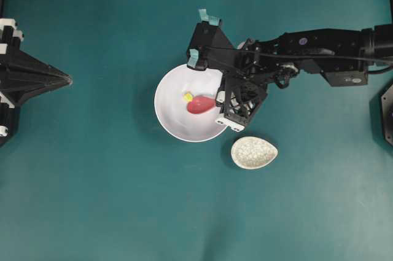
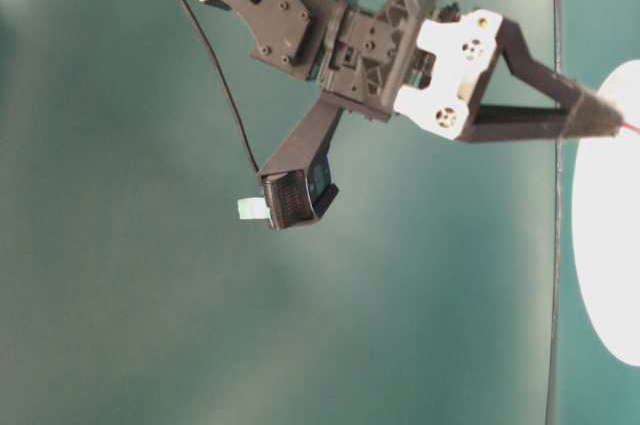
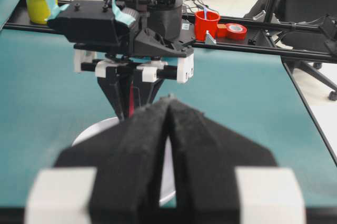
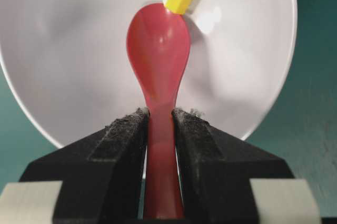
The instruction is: Scoop the yellow hexagonal prism block from the bowl with a spoon using the right arm.
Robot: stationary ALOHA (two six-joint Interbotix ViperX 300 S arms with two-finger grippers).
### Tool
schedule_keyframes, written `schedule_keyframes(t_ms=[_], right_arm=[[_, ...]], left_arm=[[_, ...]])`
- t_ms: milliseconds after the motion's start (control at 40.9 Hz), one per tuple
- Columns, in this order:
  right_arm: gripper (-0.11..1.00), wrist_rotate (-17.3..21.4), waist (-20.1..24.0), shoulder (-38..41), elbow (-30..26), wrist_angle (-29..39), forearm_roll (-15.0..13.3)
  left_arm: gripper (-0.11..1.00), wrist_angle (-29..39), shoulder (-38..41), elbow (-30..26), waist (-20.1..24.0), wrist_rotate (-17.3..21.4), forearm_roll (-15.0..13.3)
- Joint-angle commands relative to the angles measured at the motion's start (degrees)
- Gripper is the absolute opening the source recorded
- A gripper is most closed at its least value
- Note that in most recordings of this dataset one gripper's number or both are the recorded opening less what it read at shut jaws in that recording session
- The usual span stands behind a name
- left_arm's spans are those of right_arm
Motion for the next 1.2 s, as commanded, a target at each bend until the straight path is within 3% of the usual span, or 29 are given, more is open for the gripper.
schedule_keyframes(t_ms=[0, 661, 1175], right_arm=[[0.23, -0.09, 0.09, -0.44, -1.23, -1.76, -0.18], [0.23, 0.0, 0.09, -0.53, 1.14, -14.24, -1.49], [0.23, -0.09, 0.44, -2.9, 1.49, -15.38, -1.49]], left_arm=[[-0.01, -0.53, 0.26, -1.58, 0.0, 0.0, 0.18], [-0.01, -0.53, 0.09, -1.67, -0.35, 0.0, 0.09], [-0.01, -0.53, 0.18, -1.67, -0.53, -0.09, 0.09]])
